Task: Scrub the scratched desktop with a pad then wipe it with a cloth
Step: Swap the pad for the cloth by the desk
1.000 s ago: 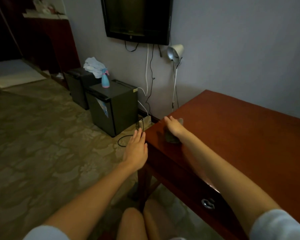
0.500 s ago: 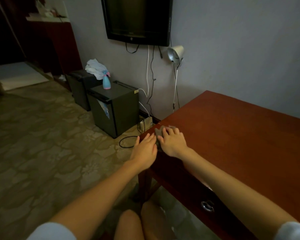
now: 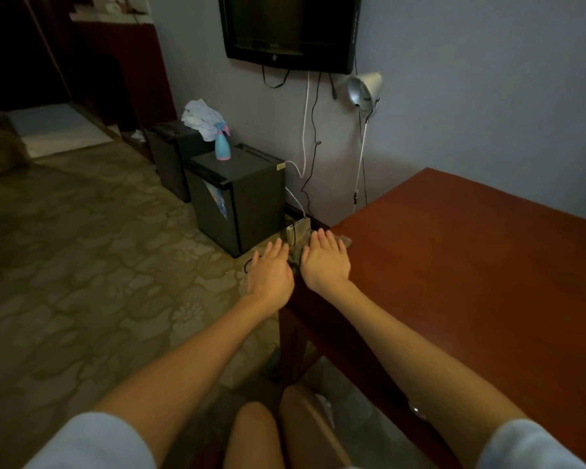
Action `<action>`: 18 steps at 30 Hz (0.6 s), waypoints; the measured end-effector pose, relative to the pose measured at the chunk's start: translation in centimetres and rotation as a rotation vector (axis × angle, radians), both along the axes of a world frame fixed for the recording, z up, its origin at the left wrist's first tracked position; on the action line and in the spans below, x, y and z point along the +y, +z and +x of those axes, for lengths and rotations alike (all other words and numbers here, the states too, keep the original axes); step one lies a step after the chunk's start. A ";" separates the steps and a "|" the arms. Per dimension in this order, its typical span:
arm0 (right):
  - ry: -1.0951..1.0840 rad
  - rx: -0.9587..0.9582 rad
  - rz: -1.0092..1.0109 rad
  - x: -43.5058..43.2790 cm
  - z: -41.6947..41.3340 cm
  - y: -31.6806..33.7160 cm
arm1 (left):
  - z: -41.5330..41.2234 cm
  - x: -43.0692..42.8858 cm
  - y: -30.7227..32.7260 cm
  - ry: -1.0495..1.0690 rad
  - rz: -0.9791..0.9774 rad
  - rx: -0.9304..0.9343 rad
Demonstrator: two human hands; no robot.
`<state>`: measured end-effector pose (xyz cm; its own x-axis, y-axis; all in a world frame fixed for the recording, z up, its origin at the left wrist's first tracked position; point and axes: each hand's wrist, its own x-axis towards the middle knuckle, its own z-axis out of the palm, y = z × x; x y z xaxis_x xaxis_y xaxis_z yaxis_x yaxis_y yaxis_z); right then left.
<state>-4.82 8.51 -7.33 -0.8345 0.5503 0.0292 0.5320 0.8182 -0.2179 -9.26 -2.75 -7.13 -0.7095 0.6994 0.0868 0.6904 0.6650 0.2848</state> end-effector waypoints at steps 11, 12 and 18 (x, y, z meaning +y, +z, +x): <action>0.561 0.455 0.040 -10.9 -5.3 -0.7 | -4.6 -8.5 -6.6 0.339 -0.005 -0.289; 0.564 0.330 -0.030 -11.8 -6.5 -3.2 | -5.1 -9.2 -7.7 0.386 -0.032 -0.308; 0.262 -0.469 -0.363 -11.5 -12.3 -19.8 | -7.9 -14.5 -19.4 0.526 -0.121 -0.399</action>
<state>-17.10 -2.98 -27.12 -0.8215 0.2331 -0.5205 0.4306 0.8519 -0.2981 -17.18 -17.29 -26.54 -0.9199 0.2403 -0.3097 0.1232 0.9272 0.3536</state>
